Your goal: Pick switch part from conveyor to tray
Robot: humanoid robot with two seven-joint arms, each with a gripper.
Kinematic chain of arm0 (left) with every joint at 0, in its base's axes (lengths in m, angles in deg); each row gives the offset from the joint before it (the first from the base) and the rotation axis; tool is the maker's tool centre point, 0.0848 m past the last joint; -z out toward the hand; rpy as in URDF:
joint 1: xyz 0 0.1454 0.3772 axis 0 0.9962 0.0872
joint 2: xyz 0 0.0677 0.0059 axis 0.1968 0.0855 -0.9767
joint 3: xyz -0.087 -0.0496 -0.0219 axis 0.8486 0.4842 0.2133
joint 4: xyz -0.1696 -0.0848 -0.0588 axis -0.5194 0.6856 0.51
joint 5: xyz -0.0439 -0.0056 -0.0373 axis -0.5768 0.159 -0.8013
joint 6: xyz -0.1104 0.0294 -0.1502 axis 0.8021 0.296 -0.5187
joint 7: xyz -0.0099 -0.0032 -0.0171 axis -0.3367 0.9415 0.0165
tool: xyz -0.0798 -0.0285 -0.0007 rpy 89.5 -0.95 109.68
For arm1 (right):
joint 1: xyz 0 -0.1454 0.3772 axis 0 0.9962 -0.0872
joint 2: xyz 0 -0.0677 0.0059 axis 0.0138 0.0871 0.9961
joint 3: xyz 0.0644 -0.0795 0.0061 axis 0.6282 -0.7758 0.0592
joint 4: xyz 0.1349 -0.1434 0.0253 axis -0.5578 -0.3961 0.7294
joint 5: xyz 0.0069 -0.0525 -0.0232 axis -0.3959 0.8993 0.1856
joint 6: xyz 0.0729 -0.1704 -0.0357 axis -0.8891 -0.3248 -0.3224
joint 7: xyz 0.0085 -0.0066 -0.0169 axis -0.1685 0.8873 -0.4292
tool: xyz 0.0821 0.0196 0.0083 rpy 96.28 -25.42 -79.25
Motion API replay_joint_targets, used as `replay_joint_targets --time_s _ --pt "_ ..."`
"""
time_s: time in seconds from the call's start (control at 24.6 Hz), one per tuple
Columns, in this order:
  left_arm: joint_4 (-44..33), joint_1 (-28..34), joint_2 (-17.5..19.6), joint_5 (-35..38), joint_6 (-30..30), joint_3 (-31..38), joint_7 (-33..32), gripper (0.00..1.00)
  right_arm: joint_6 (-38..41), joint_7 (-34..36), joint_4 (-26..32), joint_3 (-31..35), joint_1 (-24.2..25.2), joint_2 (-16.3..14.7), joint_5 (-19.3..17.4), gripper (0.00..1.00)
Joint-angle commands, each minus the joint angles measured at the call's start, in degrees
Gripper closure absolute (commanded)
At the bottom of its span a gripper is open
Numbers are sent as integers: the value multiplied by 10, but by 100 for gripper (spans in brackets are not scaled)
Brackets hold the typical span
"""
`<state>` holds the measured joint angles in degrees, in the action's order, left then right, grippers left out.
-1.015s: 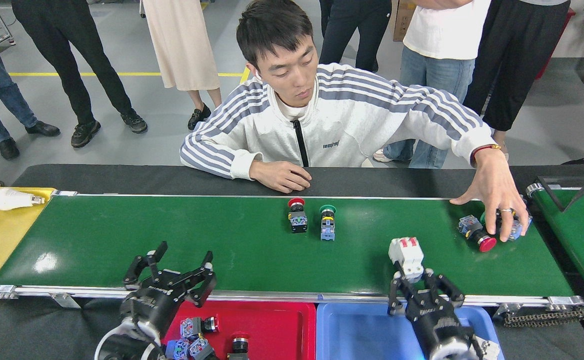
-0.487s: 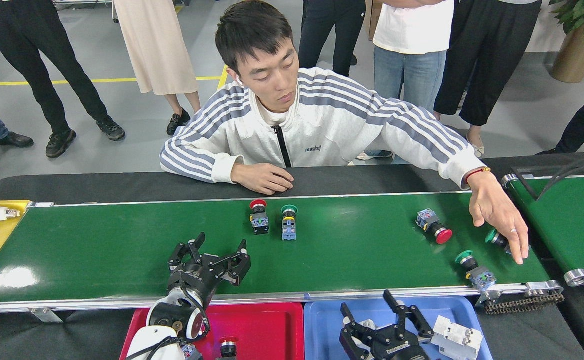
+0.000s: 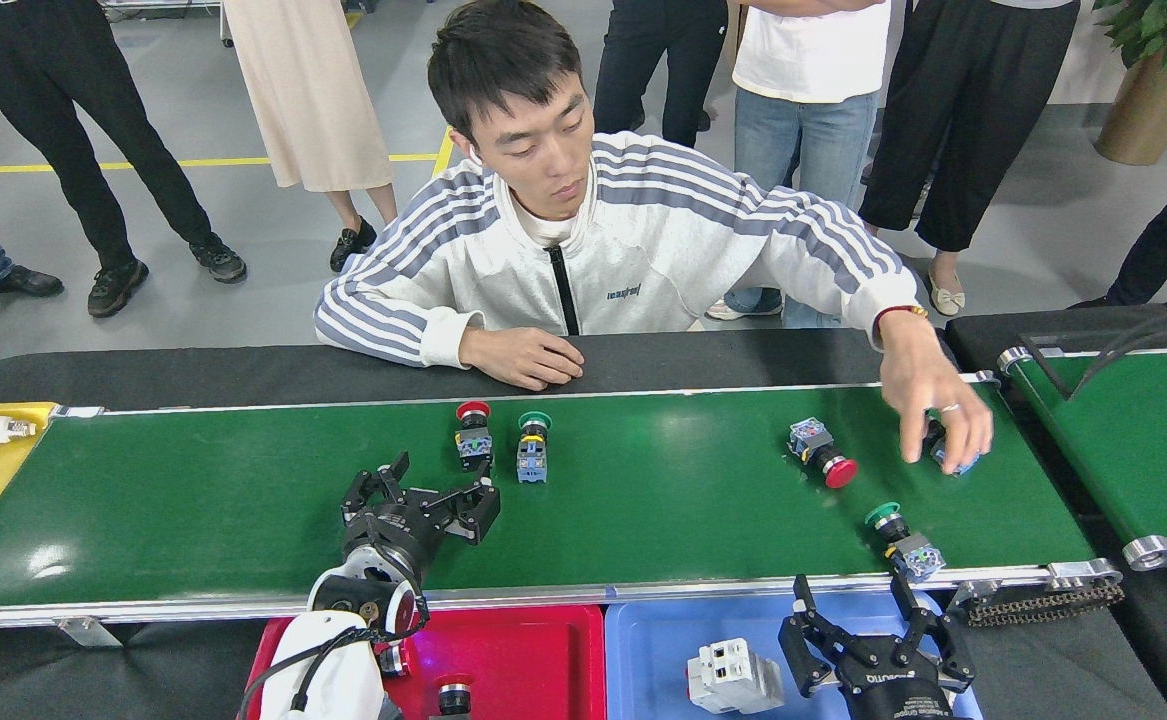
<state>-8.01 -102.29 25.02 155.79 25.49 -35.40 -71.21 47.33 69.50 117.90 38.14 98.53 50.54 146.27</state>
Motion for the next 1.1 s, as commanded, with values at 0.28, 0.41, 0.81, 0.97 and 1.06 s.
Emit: replay_joint_targets --time_s 0.28,0.41,0.81,0.97,1.06 --pt "75 -56 1 -1 -49 0 43 17 -14 -41 -31 2 -50 -6 8 1" --pt "92 -57 1 -4 -50 6 58 56 -19 -51 -51 2 -71 -7 13 1" --pt "-8 3 19 -15 77 0 108 94 -18 -57 -104 -3 -112 -10 14 80" --pt "-200 141 64 -30 279 8 108 92 -11 -51 -98 -4 -112 -19 11 95" --pt "-273 219 94 -72 387 25 107 90 -4 -48 -87 -10 -110 -18 11 98"
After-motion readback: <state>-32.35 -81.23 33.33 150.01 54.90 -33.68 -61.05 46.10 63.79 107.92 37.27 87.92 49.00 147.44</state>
